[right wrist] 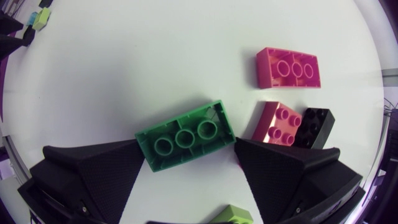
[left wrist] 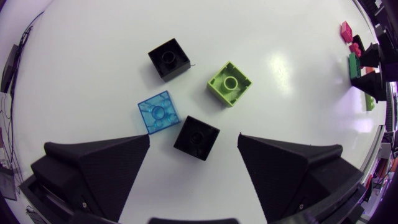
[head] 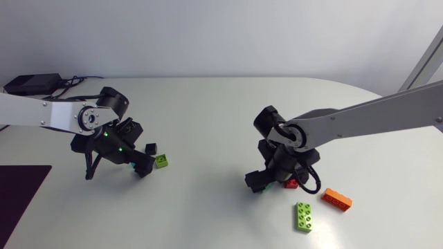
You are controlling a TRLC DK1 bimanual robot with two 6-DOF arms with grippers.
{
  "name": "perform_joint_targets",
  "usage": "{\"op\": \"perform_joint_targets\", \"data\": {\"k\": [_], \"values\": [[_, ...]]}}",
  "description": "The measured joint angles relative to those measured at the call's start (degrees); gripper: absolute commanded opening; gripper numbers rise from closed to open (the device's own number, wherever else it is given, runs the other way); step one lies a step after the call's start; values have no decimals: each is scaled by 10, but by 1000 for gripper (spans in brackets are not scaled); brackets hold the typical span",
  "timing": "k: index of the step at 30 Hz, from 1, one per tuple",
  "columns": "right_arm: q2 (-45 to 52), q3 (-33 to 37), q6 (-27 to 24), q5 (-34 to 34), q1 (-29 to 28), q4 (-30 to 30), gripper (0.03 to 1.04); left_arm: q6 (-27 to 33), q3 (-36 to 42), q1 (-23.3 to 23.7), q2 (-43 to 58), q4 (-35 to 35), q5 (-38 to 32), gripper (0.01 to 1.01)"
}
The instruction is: Sort duplo bricks by size, large to the right and small to the left
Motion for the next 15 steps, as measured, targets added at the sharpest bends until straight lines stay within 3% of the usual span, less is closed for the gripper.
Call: {"op": "perform_joint_targets", "data": {"k": [9,15], "values": [[23,35,-12,3,-39,1,997,0,0,0,0,0,0,985],[10,36,-12,4,-37,-22,997,0,0,0,0,0,0,985]]}}
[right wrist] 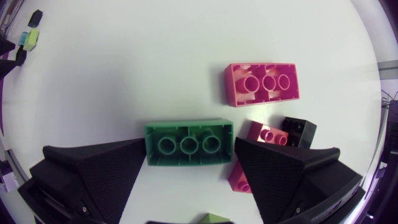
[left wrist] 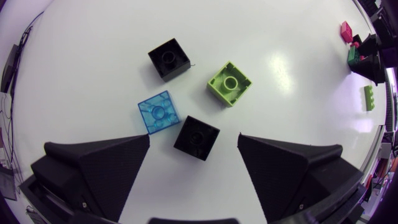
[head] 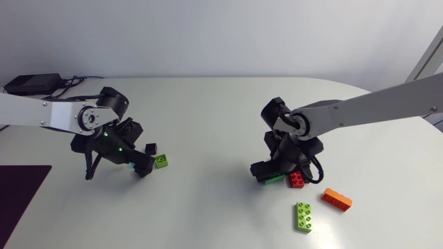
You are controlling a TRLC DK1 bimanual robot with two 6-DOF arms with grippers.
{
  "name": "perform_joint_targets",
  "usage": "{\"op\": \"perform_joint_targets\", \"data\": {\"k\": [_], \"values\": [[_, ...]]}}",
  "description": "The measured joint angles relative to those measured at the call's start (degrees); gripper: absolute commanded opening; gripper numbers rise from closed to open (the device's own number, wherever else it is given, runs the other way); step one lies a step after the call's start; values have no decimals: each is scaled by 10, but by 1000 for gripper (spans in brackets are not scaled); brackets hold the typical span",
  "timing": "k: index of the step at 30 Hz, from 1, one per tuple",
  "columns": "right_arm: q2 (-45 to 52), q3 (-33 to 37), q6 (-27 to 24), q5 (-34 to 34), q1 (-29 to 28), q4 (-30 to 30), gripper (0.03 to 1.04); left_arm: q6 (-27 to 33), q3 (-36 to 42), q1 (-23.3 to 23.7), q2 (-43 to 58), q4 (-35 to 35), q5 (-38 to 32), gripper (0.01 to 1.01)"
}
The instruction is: Sort duplo bricks by size, large to the right and small to the left
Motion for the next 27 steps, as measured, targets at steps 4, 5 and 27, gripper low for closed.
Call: {"op": "perform_joint_targets", "data": {"k": [4,5,27], "values": [[-55,0,1,0,22,-42,997,0,0,0,0,0,0,985],[-73,2,4,3,31,-54,997,0,0,0,0,0,0,985],[-221,-179,30,0,-25,-95,933,0,-3,0,-1,0,0,985]]}}
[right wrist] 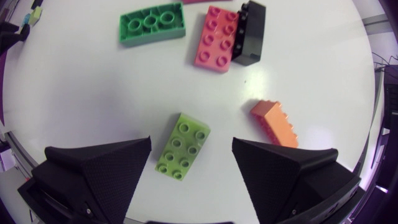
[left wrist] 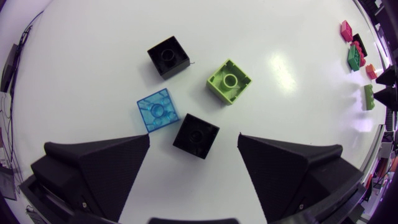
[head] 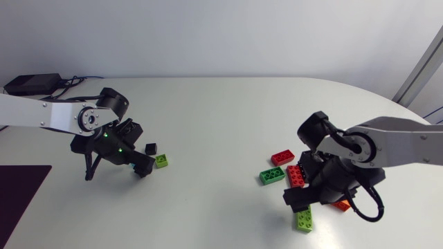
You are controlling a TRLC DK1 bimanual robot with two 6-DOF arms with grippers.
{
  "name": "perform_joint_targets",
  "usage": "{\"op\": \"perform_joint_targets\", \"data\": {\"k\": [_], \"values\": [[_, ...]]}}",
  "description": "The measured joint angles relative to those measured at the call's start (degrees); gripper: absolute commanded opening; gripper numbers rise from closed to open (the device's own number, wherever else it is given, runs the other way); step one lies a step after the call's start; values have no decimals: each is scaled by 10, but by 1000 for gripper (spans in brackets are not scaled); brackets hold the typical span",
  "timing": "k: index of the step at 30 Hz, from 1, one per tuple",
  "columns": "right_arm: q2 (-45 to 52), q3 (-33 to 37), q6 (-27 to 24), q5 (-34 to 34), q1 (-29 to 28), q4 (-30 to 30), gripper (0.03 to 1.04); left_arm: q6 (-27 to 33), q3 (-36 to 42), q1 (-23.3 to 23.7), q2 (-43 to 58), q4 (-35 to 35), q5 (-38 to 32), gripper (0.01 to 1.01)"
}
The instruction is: Sort duplo bricks by size, large to the right and small to the left
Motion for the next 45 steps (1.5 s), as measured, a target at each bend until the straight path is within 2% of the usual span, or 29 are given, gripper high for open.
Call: {"op": "perform_joint_targets", "data": {"k": [8,12,19,24,26,34,36,45], "values": [[-1,-21,-6,-31,12,3,930,0,0,0,0,4,0,985],[11,-21,-8,-35,29,13,841,0,0,0,0,4,0,985],[27,-22,-9,-48,32,24,500,0,0,0,0,4,0,985],[36,-22,-9,-48,24,66,157,0,0,0,0,5,0,985],[44,-19,-11,-49,15,75,90,0,0,0,0,5,0,985],[64,-1,-17,-49,3,80,121,0,-4,0,0,6,0,985],[68,3,-17,-48,2,81,48,0,-4,0,0,7,0,985],[120,59,-39,-39,-21,87,48,0,-4,0,0,9,0,985]]}}
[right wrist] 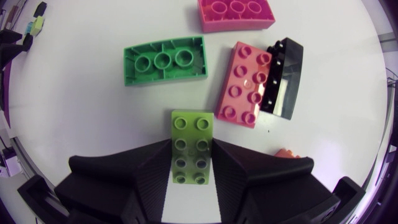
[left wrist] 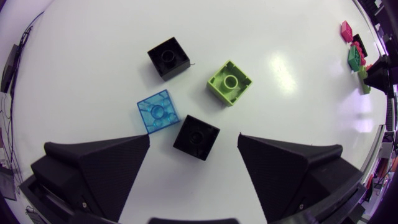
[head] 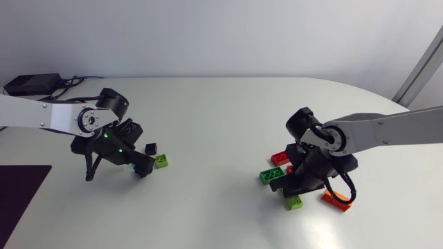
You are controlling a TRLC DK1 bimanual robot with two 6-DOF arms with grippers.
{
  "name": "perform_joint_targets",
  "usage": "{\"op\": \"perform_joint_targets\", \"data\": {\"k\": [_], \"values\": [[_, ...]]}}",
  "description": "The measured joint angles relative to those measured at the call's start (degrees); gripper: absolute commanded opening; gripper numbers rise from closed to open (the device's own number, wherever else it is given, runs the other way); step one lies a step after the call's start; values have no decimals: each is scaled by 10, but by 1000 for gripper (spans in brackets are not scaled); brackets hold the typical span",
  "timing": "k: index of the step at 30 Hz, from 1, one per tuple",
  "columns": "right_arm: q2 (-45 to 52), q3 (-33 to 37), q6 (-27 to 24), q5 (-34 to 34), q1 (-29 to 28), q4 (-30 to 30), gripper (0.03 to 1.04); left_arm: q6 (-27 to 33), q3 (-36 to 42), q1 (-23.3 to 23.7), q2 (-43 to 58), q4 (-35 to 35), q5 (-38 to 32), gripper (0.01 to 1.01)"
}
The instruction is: Sort duplo bricks by size, large to the right and small to the left
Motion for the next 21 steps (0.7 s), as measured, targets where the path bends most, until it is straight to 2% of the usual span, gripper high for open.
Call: {"op": "perform_joint_targets", "data": {"k": [3,7,9,10,13,17,21], "values": [[13,15,-4,1,-6,2,72,0,0,0,0,0,0,985],[14,16,-6,2,-7,2,539,0,0,0,0,0,0,985],[13,16,-6,4,-7,1,915,0,0,0,0,0,0,985],[12,14,-6,5,-7,-1,998,0,0,0,0,0,0,985],[-7,7,-6,8,-8,-31,997,0,0,0,0,0,0,985],[-80,4,-9,9,-13,-66,997,0,0,0,0,0,0,985],[-135,3,-43,22,-48,-89,997,0,0,0,0,0,0,985]]}}
